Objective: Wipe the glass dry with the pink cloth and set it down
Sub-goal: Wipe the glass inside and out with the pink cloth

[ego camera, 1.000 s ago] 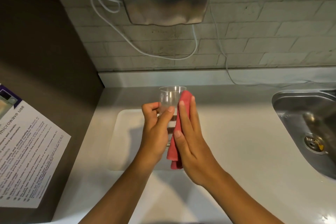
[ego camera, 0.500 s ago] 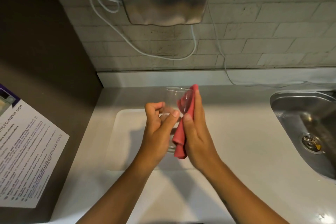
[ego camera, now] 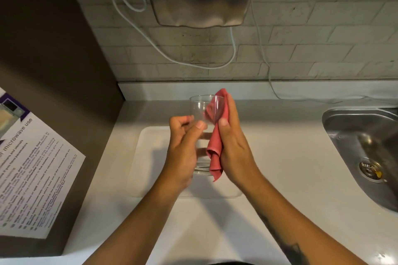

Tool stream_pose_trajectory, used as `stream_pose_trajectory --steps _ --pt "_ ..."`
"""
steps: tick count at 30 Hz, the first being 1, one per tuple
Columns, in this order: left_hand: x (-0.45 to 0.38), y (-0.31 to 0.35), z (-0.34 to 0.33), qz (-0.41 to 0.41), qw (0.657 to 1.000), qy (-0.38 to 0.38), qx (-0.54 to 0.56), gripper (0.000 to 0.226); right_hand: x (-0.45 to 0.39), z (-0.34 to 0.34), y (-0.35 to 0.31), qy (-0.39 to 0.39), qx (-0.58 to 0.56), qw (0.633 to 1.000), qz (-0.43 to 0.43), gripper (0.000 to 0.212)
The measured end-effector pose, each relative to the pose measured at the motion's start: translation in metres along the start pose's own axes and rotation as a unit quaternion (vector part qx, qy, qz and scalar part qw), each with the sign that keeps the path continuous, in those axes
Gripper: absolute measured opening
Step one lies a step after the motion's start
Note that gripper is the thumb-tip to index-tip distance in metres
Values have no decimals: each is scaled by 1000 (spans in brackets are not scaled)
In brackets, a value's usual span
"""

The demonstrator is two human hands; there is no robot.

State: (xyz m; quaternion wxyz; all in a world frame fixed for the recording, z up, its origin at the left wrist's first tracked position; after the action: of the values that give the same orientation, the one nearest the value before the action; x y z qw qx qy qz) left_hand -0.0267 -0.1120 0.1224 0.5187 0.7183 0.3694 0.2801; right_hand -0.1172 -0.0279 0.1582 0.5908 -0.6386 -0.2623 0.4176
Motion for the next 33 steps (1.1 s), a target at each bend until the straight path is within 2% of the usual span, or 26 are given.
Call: stream_pose_trajectory --steps 6,11,14,19,23,27,30,33 --pt "-5 8 9 -4 1000 16 2 33 41 -22 9 -23 57 997 38 68" --pt "6 4 -2 16 999 -4 28 44 1 1 1 4 -3 1000 -11 66" --pt "0 11 1 3 1000 0 20 29 6 -7 -5 -14 -17 1000 3 66" --pt "-4 19 5 -13 1000 -6 7 27 46 -24 7 -20 57 997 41 70" --pt "2 13 -1 4 1000 -15 16 28 12 -8 -1 -17 2 1000 -1 68" --pt "-3 19 -2 -7 1000 -16 22 25 10 -10 -10 -20 -11 1000 15 69" --pt "-9 26 2 -16 1000 -11 10 25 47 -27 2 -31 70 996 39 73" --pt "-9 26 0 -12 1000 -26 4 26 43 -26 1 -33 74 996 40 75"
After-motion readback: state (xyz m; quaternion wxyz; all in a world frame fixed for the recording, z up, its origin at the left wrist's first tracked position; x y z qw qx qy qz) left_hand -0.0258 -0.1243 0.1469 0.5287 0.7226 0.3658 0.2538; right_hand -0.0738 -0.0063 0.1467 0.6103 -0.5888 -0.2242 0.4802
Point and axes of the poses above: each hand's wrist, its own x-axis away from the middle knuckle, its own z-axis out of the back of the hand, y = z × x, the point moved 9 cm from there along -x, towards the middle knuckle, and after that the axes turned 2 degrees about -x, right-handed, at the moved point
